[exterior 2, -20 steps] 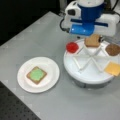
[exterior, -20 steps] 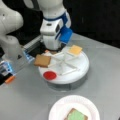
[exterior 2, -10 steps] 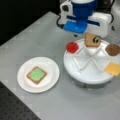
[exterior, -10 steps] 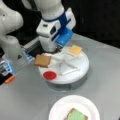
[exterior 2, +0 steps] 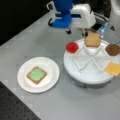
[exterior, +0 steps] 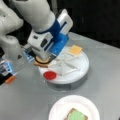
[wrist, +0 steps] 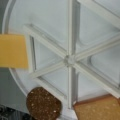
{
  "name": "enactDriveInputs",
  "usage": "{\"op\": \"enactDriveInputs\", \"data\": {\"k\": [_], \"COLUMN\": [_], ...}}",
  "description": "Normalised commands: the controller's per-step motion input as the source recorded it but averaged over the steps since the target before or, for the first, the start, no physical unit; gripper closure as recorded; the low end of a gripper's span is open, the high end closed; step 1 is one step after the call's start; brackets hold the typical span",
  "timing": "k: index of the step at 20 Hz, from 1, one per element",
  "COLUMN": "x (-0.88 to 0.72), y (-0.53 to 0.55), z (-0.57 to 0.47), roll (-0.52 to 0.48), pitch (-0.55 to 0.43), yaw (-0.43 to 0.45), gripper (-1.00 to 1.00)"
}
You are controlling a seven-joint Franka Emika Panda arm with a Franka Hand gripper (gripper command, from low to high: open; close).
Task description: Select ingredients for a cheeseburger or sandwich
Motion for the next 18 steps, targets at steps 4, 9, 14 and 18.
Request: {"op": "enactDriveInputs", "data": {"k": [4,9,14,18], "x": [0.29,0.22,0.08,0.0], "y": [-0.23,-0.25,-0.39,-0.44], "z": [0.11,0.06,0.05,-0.03], "roll": [0.234,0.233,0.261,0.286], "pitch": [0.194,0.161,0.151,0.14], "yaw": [0.167,0.202,0.194,0.121], "gripper": [-1.0,-1.0,-1.0,-1.0]}}
